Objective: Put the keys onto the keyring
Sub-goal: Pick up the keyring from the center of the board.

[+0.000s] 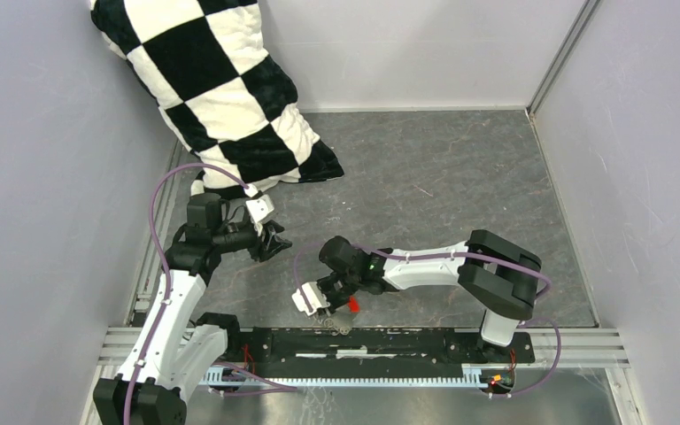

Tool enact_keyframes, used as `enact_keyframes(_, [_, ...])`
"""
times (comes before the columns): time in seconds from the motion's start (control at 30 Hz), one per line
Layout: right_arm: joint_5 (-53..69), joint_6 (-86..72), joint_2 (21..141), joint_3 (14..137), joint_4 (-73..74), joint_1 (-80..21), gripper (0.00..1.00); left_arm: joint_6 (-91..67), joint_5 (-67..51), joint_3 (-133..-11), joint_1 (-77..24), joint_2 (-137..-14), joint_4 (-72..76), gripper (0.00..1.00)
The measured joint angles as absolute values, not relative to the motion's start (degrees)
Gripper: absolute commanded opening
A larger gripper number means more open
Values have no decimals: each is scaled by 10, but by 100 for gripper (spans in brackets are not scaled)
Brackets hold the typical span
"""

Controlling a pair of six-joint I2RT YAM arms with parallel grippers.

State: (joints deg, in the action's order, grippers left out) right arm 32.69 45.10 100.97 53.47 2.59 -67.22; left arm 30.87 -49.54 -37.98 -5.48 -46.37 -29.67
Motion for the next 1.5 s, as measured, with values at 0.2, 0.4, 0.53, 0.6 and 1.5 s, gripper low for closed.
enact_keyframes(0.2, [324, 437, 1005, 535, 9, -672, 27, 309, -495, -380, -55, -463, -299, 52])
enact_keyframes(0.4, [340, 440, 973, 522, -1, -673, 32, 309, -495, -380, -55, -463, -298, 52])
enact_keyframes(0.53, [358, 457, 976, 527, 22, -678, 33, 308, -495, -380, -55, -463, -298, 52])
enact_keyframes(0.6, [366, 470, 987, 543, 45, -678, 33, 308, -495, -380, -55, -463, -298, 52])
enact_keyframes(1.5, [369, 536, 1068, 648, 163, -658, 31, 294, -481, -380, -55, -463, -295, 52])
